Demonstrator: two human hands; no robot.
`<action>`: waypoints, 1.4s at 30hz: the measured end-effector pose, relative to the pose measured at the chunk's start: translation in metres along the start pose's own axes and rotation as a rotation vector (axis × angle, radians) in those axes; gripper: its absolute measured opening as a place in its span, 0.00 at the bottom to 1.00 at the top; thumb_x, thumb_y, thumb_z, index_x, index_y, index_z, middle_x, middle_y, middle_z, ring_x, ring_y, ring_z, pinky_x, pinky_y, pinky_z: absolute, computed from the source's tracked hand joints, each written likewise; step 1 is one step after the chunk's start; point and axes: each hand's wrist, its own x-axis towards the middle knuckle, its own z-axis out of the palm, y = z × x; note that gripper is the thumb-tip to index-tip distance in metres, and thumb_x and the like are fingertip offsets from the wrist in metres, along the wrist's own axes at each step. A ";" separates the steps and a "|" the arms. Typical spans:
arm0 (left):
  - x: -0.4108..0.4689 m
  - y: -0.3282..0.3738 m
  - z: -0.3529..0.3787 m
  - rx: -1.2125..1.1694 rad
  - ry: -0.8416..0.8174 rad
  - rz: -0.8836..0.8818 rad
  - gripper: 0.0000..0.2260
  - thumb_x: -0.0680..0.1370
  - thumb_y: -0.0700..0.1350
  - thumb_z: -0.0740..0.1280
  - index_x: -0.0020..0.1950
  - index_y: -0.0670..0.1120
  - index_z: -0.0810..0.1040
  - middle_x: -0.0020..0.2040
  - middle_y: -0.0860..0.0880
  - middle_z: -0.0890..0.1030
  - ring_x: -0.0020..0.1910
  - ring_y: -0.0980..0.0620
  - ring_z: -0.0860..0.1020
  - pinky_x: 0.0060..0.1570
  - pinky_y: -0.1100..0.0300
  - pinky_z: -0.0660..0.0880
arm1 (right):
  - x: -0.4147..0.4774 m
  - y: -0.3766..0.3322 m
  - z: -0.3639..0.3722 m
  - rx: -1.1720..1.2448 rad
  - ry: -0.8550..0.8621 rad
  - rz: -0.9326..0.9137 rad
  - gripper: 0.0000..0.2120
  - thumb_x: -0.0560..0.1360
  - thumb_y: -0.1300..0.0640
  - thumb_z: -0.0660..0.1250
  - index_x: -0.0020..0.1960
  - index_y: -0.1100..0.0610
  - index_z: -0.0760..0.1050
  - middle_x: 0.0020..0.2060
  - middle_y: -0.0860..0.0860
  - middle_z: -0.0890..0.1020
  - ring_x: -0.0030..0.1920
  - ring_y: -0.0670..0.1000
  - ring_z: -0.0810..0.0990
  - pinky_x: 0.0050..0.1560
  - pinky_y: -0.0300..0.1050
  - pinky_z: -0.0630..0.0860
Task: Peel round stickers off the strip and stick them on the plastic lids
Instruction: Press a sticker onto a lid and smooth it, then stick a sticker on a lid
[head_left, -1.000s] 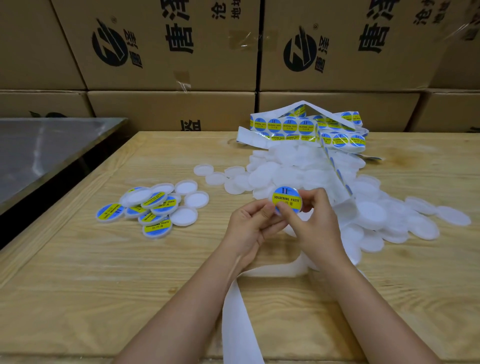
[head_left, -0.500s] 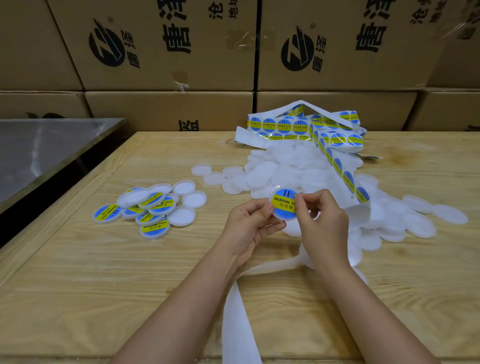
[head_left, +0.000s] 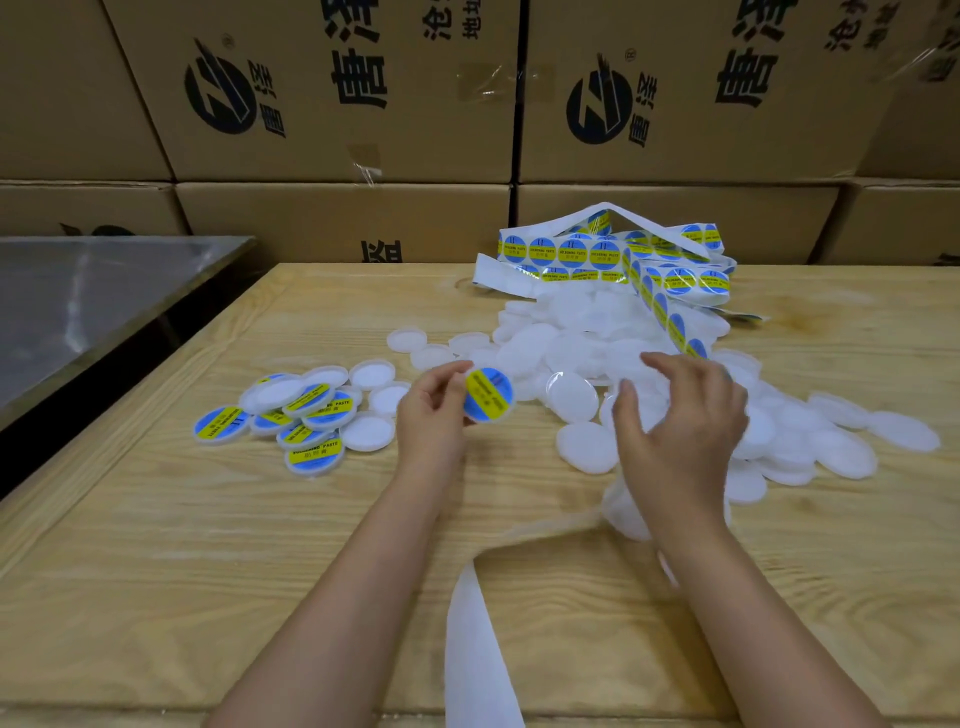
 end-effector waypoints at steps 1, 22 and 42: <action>0.005 0.000 -0.007 0.071 0.058 0.081 0.09 0.80 0.36 0.60 0.52 0.45 0.78 0.43 0.52 0.80 0.41 0.56 0.77 0.43 0.65 0.75 | 0.003 0.004 -0.002 -0.041 0.036 0.046 0.15 0.71 0.55 0.67 0.55 0.58 0.78 0.52 0.58 0.77 0.55 0.61 0.72 0.54 0.50 0.63; 0.028 -0.022 -0.051 1.589 0.135 0.476 0.13 0.68 0.36 0.65 0.50 0.46 0.81 0.44 0.45 0.81 0.49 0.42 0.75 0.57 0.51 0.53 | 0.023 0.041 -0.015 0.205 -0.089 0.614 0.22 0.73 0.65 0.61 0.66 0.55 0.67 0.60 0.54 0.74 0.43 0.51 0.73 0.47 0.42 0.66; -0.050 -0.008 0.036 0.421 -0.655 0.326 0.23 0.75 0.44 0.70 0.69 0.53 0.70 0.67 0.56 0.72 0.67 0.61 0.68 0.61 0.66 0.70 | 0.017 0.019 -0.008 0.586 -0.294 0.819 0.13 0.75 0.58 0.65 0.58 0.51 0.69 0.36 0.49 0.79 0.34 0.52 0.79 0.38 0.48 0.77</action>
